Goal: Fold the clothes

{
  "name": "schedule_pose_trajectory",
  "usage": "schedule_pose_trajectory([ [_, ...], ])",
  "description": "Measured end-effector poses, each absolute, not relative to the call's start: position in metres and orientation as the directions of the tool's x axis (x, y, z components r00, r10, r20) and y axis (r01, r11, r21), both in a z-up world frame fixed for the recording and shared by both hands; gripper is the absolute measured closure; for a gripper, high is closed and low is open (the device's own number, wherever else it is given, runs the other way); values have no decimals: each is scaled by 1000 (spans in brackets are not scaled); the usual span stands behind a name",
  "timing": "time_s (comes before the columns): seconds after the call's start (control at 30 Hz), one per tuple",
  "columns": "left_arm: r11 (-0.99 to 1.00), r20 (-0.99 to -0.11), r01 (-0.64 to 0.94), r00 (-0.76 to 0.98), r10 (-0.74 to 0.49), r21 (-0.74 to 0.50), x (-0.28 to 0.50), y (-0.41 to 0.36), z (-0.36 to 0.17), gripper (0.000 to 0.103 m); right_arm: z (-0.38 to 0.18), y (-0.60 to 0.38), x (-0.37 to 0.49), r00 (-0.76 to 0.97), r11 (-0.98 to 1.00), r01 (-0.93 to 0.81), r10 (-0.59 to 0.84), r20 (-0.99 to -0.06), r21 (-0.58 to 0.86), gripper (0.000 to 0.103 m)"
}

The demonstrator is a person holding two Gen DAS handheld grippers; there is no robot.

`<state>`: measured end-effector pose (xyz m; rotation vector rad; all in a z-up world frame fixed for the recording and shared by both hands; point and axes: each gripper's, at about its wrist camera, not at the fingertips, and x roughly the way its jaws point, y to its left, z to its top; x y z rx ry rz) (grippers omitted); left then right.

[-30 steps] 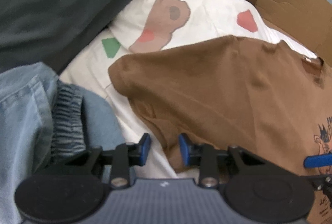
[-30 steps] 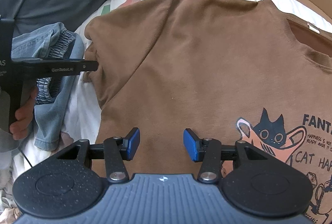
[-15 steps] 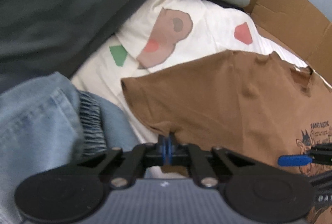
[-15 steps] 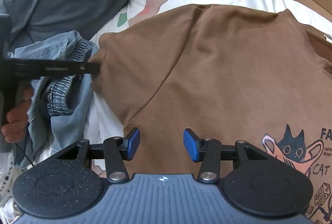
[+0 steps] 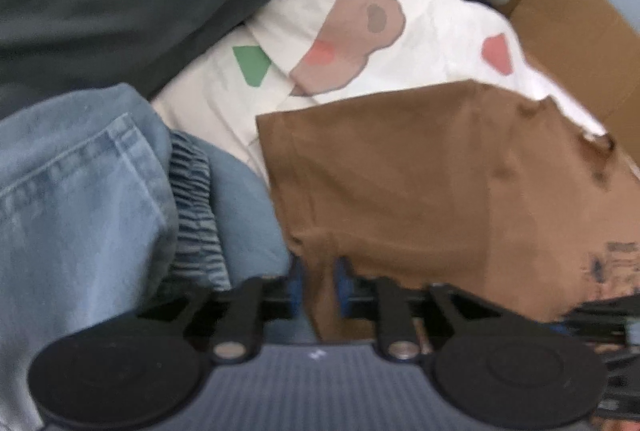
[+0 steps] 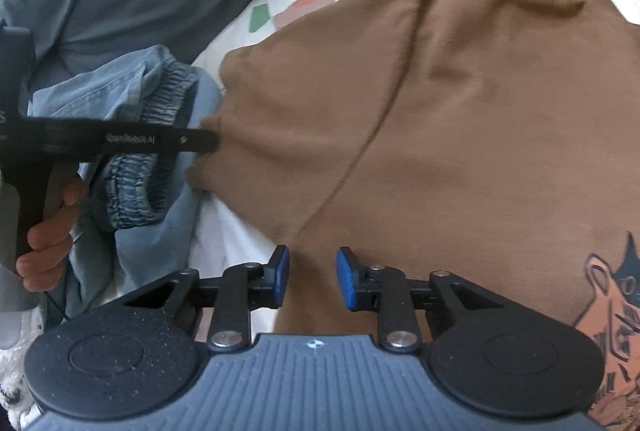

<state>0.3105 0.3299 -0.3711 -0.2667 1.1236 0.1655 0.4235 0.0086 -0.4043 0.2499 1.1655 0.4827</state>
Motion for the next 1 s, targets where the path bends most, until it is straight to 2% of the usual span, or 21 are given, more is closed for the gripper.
schedule_pose_trajectory([
  [0.1,957,-903,-255,430,-16,-139,300,330,-370,63,-409,15,427,300,876,-240,477,-826,418,87],
  [0.27,956,-906,-255,423,-22,-142,285,327,-376,63,-419,15,434,288,877,-218,476,-831,427,88],
  [0.4,967,-914,-240,405,18,-88,283,315,-383,64,-424,16,437,274,873,-206,485,-830,442,87],
  [0.5,978,-929,-210,360,88,11,289,301,-392,75,-425,16,438,270,874,-213,482,-833,437,86],
  [0.6,980,-934,-183,331,132,74,289,291,-392,81,-420,10,441,284,876,-208,479,-830,434,86],
  [0.73,978,-936,-193,323,138,78,283,293,-385,82,-411,-4,445,319,881,-193,473,-821,433,87],
  [1.0,974,-884,-227,452,118,14,287,305,-339,81,-397,-28,462,384,895,-177,445,-809,409,87],
])
